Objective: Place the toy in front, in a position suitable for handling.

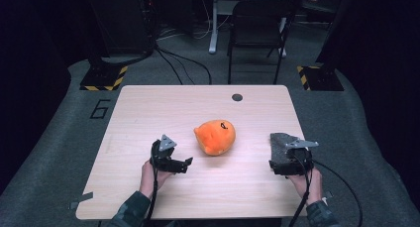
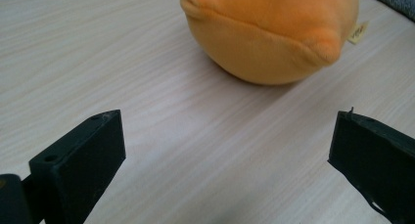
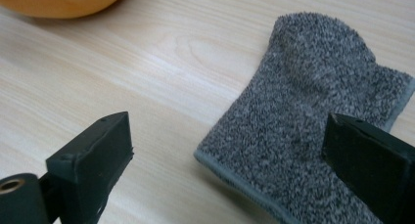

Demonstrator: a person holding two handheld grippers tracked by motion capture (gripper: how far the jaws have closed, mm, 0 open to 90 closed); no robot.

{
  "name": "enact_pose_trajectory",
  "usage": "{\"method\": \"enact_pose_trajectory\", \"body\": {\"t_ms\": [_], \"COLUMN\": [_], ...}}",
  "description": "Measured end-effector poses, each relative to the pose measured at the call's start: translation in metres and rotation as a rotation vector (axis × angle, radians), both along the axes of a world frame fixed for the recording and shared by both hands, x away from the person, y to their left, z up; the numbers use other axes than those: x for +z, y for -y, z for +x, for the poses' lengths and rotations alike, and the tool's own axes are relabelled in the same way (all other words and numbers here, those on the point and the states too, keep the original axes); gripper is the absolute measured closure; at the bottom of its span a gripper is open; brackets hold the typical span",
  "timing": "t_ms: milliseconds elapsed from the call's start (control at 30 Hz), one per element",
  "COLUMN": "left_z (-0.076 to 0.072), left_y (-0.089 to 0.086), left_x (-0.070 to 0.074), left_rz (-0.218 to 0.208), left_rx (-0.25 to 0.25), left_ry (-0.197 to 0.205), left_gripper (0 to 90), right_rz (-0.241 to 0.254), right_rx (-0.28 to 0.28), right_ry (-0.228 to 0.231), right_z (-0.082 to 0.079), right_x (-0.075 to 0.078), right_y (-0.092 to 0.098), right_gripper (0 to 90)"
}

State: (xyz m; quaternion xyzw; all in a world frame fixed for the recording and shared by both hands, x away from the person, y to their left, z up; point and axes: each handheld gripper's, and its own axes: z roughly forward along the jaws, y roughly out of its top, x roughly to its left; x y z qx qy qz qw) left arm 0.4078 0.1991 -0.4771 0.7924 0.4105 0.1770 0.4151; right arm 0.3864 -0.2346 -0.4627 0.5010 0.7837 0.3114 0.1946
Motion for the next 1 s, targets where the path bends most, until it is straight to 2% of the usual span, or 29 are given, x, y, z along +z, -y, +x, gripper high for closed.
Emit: {"method": "enact_pose_trajectory", "body": {"t_ms": [133,267,333,400,600,700,800,900,1000], "left_z": [0.014,0.027,0.032,0.037,0.047,0.051,0.052,0.056,0.06], "left_y": [0.009,0.022,0.027,0.031,0.046,0.055,0.063,0.07,0.074], "left_x": [0.006,0.009,0.011,0.011,0.014,0.017,0.02,0.019,0.016], "left_rz": [-0.035,-0.035,-0.021,-0.03,-0.026,-0.036,-0.029,-0.014,0.008], "left_rx": [-0.008,-0.028,-0.039,-0.049,-0.081,-0.098,-0.112,-0.121,-0.126], "left_ry": [-0.001,0.002,0.001,-0.007,0.001,0.009,0.025,0.022,0.01], "left_gripper": [0.5,0.8,1.0,1.0,0.9,4.3,9.1,13.6,13.9], "right_rz": [0.014,0.016,0.01,0.011,0.003,-0.001,0.003,-0.002,-0.002], "right_rx": [-0.02,-0.026,-0.019,-0.023,-0.019,-0.021,-0.031,-0.027,-0.027], "right_ry": [-0.011,-0.009,-0.002,-0.012,-0.004,-0.005,-0.01,-0.005,-0.005], "right_z": [-0.002,0.002,0.004,0.004,0.006,0.007,0.007,0.009,0.009], "right_x": [-0.004,-0.005,-0.005,-0.005,-0.005,-0.005,-0.006,-0.006,-0.007], "right_y": [0.009,0.012,0.011,0.009,0.009,0.01,0.011,0.014,0.015], "right_gripper": [4.5,4.8,4.9,4.9,5.3,5.4,5.6,5.7,5.9]}}
